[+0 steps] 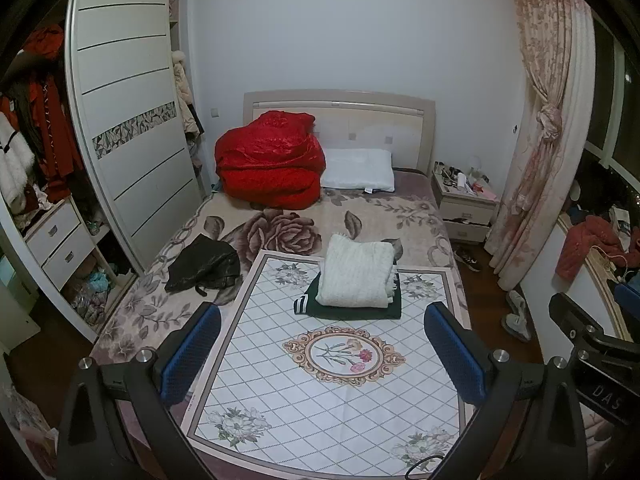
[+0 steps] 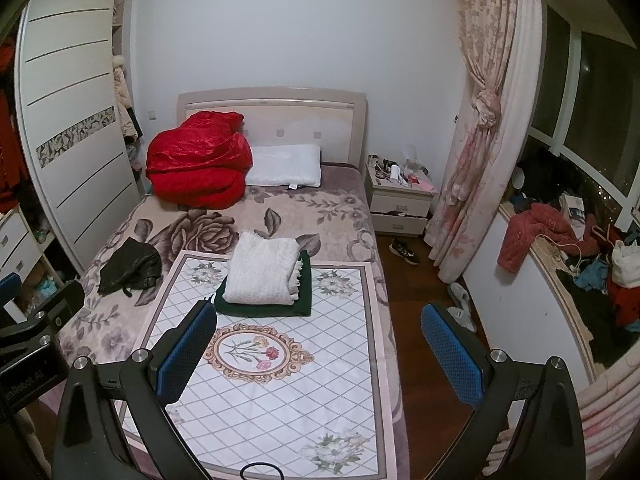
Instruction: Fold large clothes
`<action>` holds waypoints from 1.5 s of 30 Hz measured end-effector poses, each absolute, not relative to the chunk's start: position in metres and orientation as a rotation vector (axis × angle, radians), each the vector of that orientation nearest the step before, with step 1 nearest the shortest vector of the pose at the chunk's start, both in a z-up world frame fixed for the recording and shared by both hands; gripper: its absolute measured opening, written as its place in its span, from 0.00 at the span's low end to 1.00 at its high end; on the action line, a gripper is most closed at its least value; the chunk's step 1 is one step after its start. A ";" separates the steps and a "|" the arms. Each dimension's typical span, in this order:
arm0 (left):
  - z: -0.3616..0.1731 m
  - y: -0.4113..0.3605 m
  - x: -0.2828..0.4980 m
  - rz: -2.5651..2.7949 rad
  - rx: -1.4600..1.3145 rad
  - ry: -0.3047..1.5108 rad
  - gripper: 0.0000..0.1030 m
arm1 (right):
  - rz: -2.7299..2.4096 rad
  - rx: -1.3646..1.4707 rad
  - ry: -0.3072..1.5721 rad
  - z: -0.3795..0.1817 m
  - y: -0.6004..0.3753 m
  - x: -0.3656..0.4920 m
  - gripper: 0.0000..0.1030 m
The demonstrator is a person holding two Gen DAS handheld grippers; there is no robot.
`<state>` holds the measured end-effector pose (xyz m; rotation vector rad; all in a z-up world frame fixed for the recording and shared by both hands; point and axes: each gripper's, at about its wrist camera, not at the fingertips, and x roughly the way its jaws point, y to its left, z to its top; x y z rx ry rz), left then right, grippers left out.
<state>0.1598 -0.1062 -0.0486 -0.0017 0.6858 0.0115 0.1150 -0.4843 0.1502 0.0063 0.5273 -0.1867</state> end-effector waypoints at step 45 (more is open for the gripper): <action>-0.040 -0.101 0.170 0.051 -0.023 0.690 1.00 | -0.165 0.000 0.525 0.166 -0.465 0.140 1.00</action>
